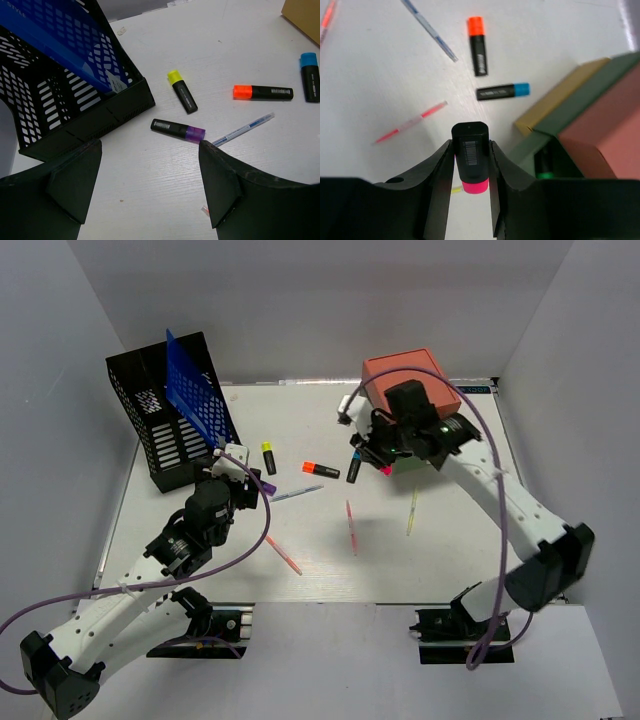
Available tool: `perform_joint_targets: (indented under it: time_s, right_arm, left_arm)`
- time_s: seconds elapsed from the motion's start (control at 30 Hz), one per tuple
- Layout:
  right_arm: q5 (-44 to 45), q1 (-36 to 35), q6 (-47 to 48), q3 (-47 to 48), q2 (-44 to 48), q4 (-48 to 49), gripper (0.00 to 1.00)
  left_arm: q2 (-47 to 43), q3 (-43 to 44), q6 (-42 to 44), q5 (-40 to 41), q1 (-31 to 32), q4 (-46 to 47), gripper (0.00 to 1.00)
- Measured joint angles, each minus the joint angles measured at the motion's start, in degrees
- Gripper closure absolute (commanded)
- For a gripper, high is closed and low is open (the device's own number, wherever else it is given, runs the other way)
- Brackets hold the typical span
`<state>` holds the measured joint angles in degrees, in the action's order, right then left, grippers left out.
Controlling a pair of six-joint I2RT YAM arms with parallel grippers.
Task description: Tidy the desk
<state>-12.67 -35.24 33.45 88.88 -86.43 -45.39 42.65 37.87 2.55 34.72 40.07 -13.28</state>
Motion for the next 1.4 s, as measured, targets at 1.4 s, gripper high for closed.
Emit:
perform_joint_targets:
  time_s: [1.4]
  right_arm:
    - [1.27,15.58,24.24,-35.8,14.51,42.27,0.83]
  left_arm:
    - [1.11,-0.87,0.46,-0.63,0.0,0.46,0.12]
